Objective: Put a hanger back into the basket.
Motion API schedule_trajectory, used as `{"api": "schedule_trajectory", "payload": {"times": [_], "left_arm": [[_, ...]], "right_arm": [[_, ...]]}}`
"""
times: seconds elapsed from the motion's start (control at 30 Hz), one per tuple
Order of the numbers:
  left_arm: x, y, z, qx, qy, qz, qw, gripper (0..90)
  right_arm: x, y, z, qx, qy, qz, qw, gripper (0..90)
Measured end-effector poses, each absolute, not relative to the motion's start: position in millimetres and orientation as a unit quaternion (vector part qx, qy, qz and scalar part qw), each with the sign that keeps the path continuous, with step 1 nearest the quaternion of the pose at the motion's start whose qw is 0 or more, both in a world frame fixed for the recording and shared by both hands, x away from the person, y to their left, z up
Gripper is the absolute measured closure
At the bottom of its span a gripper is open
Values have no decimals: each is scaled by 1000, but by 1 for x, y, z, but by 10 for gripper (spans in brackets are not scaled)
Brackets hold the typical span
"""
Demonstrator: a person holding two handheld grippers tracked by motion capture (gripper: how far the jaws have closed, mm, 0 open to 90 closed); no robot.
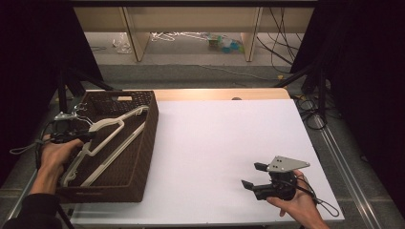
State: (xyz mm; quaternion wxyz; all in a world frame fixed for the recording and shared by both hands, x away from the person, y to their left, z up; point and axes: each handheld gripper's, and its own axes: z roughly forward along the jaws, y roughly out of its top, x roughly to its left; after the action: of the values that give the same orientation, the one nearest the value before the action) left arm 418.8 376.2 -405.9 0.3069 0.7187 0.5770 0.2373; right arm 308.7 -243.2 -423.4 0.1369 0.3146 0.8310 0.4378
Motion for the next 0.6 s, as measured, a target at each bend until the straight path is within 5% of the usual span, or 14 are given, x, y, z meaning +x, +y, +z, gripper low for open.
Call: {"api": "schedule_trajectory", "payload": {"times": [0.6], "left_arm": [[404, 359, -385, 693, 547, 261, 391, 419]], "right_arm": [[310, -243, -424, 317, 824, 449, 140, 243]]}}
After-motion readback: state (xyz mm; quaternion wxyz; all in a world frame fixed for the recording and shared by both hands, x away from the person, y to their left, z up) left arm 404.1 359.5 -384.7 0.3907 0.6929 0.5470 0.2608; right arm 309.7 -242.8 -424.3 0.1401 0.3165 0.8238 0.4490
